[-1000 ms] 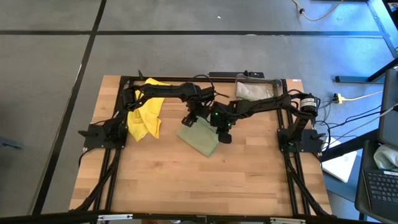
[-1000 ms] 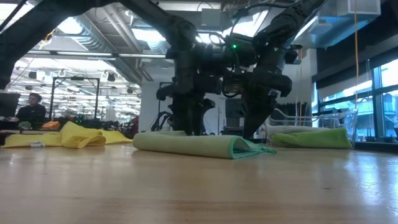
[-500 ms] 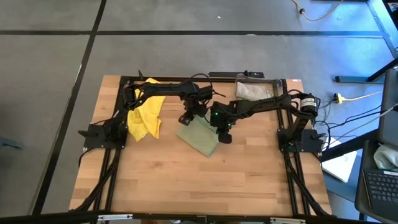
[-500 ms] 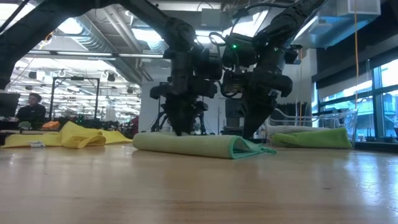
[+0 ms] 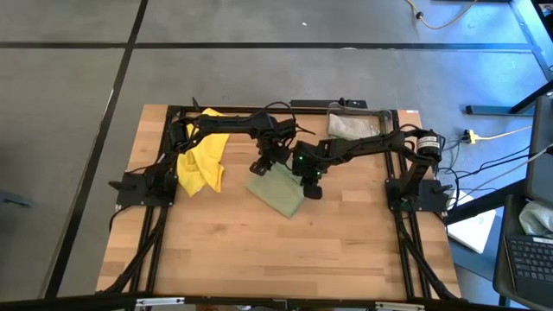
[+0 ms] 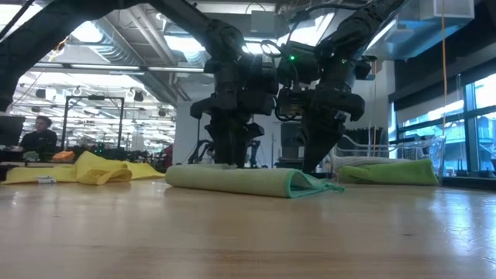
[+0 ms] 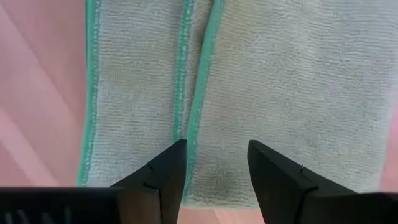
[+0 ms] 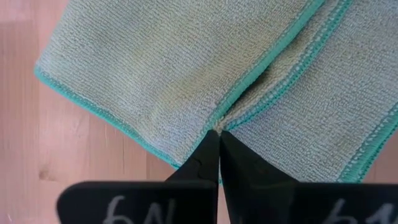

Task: Fold microfiber towels
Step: Fold the light green cloth

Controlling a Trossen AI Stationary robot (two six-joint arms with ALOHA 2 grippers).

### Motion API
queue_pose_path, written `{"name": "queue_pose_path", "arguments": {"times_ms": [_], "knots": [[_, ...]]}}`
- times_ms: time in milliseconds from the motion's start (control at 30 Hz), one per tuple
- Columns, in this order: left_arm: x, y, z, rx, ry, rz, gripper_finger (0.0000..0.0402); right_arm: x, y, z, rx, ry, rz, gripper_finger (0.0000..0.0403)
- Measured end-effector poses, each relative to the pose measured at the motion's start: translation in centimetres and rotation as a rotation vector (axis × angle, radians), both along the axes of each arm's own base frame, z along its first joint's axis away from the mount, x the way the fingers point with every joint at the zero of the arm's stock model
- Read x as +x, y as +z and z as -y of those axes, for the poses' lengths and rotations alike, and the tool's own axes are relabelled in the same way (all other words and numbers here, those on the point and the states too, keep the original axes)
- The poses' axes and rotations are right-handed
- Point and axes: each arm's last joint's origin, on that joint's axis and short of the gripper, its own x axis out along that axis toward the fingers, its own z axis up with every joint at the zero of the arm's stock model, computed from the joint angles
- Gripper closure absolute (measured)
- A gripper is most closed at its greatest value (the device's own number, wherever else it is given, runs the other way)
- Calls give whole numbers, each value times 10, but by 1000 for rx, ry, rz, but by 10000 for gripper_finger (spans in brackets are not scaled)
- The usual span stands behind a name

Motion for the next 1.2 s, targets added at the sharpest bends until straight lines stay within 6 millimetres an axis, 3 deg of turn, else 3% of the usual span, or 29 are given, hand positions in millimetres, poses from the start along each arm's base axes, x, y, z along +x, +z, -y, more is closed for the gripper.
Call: {"name": "queue_pose_path", "arguments": {"times_ms": [633,1100,1200], "knots": [[-6,-4,1,26,14,-74,246,0,0,0,1,1,-4,395],[-9,-4,-1,84,16,-115,384,-1,0,0,0,4,-5,395],[-9,-4,-1,97,18,-120,397,-2,-1,0,2,4,-16,395]]}}
